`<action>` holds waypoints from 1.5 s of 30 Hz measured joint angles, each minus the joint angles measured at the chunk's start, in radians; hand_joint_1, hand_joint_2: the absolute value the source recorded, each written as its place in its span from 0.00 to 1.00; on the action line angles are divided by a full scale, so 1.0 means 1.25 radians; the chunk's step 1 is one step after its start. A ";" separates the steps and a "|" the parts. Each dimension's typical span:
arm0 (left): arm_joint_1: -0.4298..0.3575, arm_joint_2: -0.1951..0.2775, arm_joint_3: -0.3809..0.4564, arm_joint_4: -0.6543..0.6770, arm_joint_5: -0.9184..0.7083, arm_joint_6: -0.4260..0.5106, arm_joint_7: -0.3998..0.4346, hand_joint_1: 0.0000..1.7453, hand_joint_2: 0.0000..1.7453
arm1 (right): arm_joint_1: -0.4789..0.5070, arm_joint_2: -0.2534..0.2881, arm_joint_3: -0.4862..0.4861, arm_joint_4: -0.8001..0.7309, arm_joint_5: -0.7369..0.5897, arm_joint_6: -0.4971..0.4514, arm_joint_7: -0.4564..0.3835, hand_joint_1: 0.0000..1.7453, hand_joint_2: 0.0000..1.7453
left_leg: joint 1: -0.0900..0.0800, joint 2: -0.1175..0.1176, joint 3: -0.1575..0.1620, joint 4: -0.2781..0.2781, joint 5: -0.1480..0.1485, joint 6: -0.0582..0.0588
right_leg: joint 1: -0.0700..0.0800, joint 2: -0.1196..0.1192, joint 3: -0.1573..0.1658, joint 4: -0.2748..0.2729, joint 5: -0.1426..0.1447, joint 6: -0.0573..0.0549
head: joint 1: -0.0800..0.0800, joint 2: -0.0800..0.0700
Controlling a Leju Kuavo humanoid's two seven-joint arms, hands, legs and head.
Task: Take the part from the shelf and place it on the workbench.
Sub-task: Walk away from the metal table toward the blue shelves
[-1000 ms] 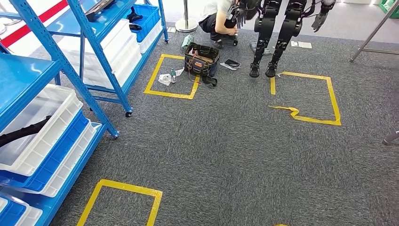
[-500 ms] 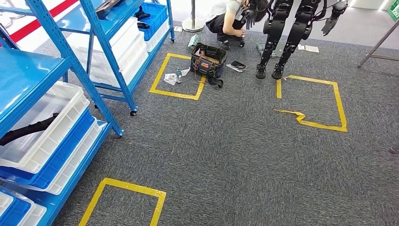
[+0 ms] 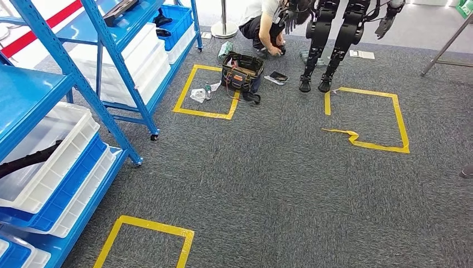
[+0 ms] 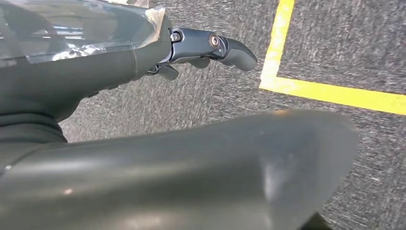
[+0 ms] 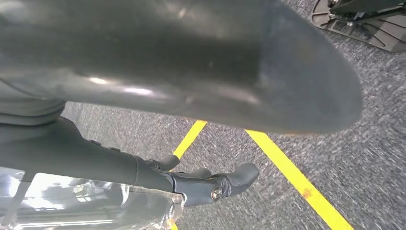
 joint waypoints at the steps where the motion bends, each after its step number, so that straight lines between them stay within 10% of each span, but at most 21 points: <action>1: -0.001 0.000 0.000 0.000 -0.001 0.001 0.001 0.00 0.00 | 0.000 0.000 0.000 0.000 0.001 0.000 0.000 0.00 0.00 | -0.003 0.001 0.013 -0.026 0.004 0.004 | 0.001 0.000 0.001 -0.001 -0.003 0.005 | 0.000 0.000; 6: 0.000 0.001 0.000 0.000 -0.002 0.004 0.003 0.00 0.00 | -0.001 0.002 0.000 0.000 0.001 0.000 0.000 0.00 0.00 | -0.005 -0.004 0.038 -0.048 0.000 0.032 | 0.001 -0.001 -0.006 0.052 -0.020 0.026 | 0.001 0.000; 10: -0.001 0.000 0.000 0.000 -0.003 0.004 0.003 0.00 0.00 | -0.001 0.002 0.000 0.000 0.001 -0.001 0.000 0.00 0.00 | -0.006 -0.005 0.049 -0.050 -0.007 0.040 | 0.001 0.000 -0.115 0.229 -0.088 0.020 | 0.005 0.000; 12: 0.000 -0.001 0.000 0.000 -0.004 0.005 0.003 0.00 0.00 | 0.003 0.000 -0.001 0.000 0.000 -0.001 0.001 0.00 0.00 | -0.006 -0.009 0.058 -0.050 -0.015 0.038 | 0.001 0.000 -0.123 0.206 -0.062 0.035 | 0.005 0.000; 14: 0.000 -0.001 0.000 0.000 -0.005 0.005 0.003 0.00 0.00 | 0.006 -0.001 -0.001 0.000 0.000 -0.002 0.001 0.00 0.00 | -0.006 -0.012 0.071 -0.049 -0.026 0.033 | 0.001 -0.001 -0.085 0.095 -0.002 0.048 | 0.006 0.000; 16: 0.000 -0.001 0.000 0.000 -0.006 0.006 0.003 0.00 0.00 | 0.005 -0.001 -0.002 0.000 0.001 -0.002 0.001 0.00 0.00 | -0.008 -0.011 0.078 -0.050 -0.037 0.024 | 0.005 -0.002 -0.056 0.021 0.025 0.033 | 0.006 0.000; 20: 0.000 -0.002 0.000 0.000 -0.006 0.008 0.004 0.00 0.00 | 0.007 0.001 -0.003 0.001 0.001 -0.002 0.000 0.00 0.00 | -0.009 -0.009 0.081 -0.028 -0.046 0.009 | 0.002 -0.001 -0.035 0.007 0.031 0.000 | 0.005 0.000; 25: -0.001 -0.002 -0.001 0.000 -0.006 0.009 0.008 0.00 0.00 | 0.003 -0.001 -0.005 0.001 0.003 -0.002 0.000 0.00 0.00 | -0.001 -0.003 -0.051 0.171 -0.122 -0.008 | 0.001 0.000 -0.014 0.003 0.016 -0.019 | 0.002 0.000; 27: 0.000 -0.002 -0.001 0.000 -0.006 0.011 0.012 0.00 0.00 | 0.004 0.000 -0.005 0.001 0.005 -0.002 0.000 0.00 0.00 | 0.000 -0.003 -0.072 0.160 -0.098 -0.008 | 0.003 0.001 -0.003 0.003 0.008 -0.019 | 0.001 0.000; 30: 0.000 -0.001 -0.001 0.000 -0.007 0.016 0.016 0.00 0.00 | 0.004 0.001 -0.005 0.001 0.010 -0.002 0.002 0.00 0.00 | -0.002 -0.002 -0.029 0.014 0.002 0.004 | 0.005 0.002 0.013 0.003 -0.006 -0.013 | 0.001 0.000; 38: 0.000 -0.001 -0.001 0.000 -0.008 0.018 0.018 0.00 0.00 | 0.000 0.002 -0.005 0.001 0.015 -0.002 0.005 0.00 0.00 | -0.015 -0.003 -0.008 -0.032 0.030 0.012 | 0.006 0.000 0.015 -0.001 -0.019 -0.008 | 0.000 0.000; 42: 0.000 -0.002 -0.001 0.000 -0.008 0.021 0.018 0.00 0.00 | -0.001 0.001 -0.005 0.001 0.017 -0.007 0.006 0.00 1.00 | -0.017 -0.003 -0.007 -0.031 0.024 0.020 | 0.004 0.000 0.021 -0.010 -0.019 0.001 | 0.000 0.000; 45: 0.000 -0.002 -0.001 0.000 -0.008 0.023 0.016 0.00 0.00 | -0.002 0.001 -0.005 0.001 0.018 -0.010 0.008 0.00 1.00 | -0.020 -0.003 -0.006 -0.030 0.021 0.026 | 0.000 0.000 0.023 -0.012 -0.019 0.009 | 0.000 0.000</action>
